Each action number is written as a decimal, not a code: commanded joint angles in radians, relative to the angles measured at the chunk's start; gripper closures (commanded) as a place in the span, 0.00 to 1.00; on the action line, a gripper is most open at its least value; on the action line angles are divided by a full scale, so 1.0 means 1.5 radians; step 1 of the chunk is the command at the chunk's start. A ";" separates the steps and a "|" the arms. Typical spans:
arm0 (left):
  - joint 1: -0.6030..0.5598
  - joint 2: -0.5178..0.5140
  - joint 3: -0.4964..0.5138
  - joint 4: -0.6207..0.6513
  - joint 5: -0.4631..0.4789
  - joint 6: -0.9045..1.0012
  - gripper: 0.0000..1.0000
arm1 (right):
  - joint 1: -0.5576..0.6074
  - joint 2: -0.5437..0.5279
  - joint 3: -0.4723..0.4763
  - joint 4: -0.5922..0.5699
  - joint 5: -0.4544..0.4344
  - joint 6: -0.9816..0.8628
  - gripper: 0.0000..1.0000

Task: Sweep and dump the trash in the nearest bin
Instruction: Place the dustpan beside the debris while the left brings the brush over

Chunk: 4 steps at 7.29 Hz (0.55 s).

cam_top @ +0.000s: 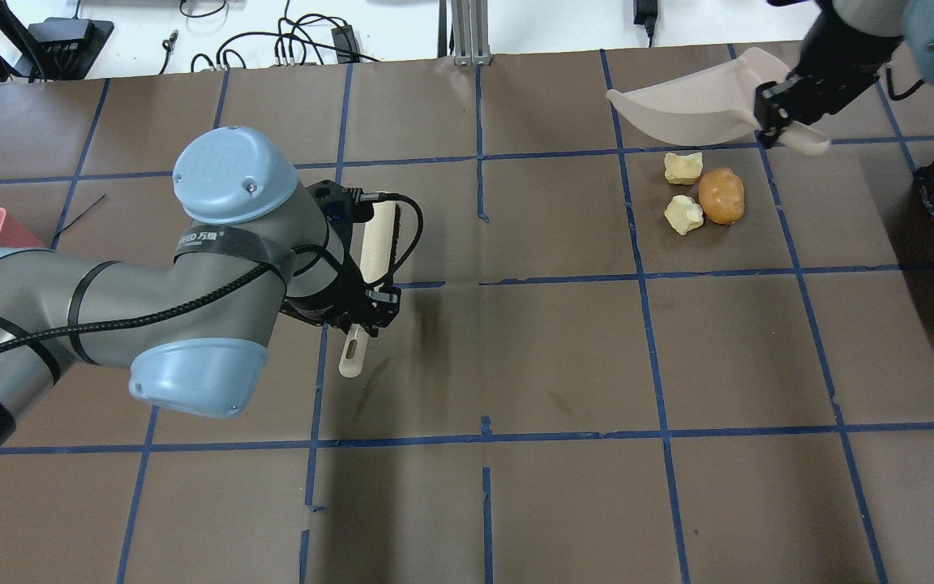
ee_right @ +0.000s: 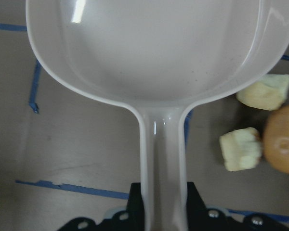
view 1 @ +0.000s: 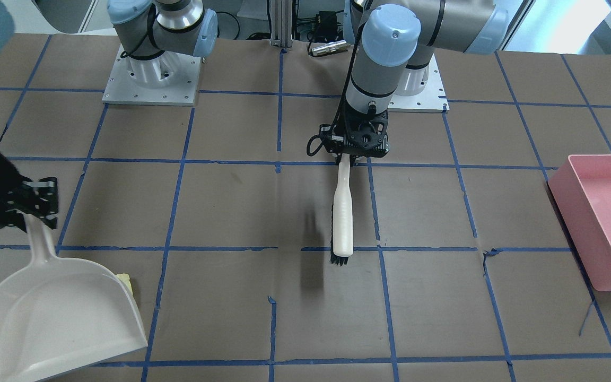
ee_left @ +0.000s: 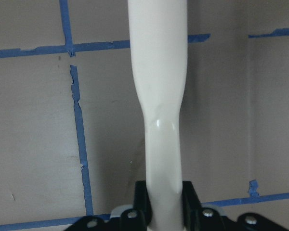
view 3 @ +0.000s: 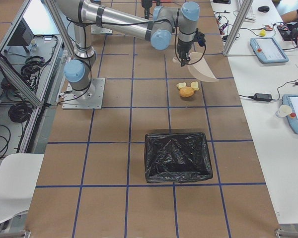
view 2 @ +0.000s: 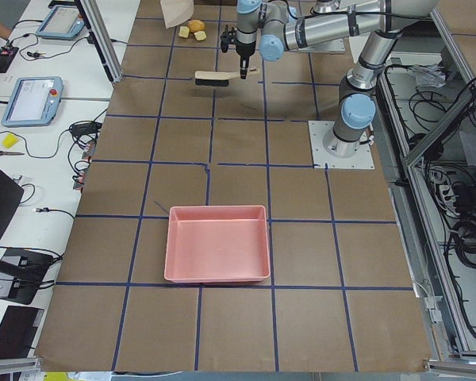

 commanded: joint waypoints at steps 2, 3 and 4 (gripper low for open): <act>-0.102 -0.098 0.098 0.030 0.007 -0.090 0.99 | -0.146 0.017 -0.033 0.029 -0.022 -0.430 1.00; -0.121 -0.134 0.146 0.020 0.009 -0.115 0.99 | -0.187 0.063 -0.055 0.016 -0.020 -0.572 1.00; -0.147 -0.166 0.177 0.022 0.031 -0.138 0.99 | -0.209 0.114 -0.108 0.016 -0.014 -0.680 1.00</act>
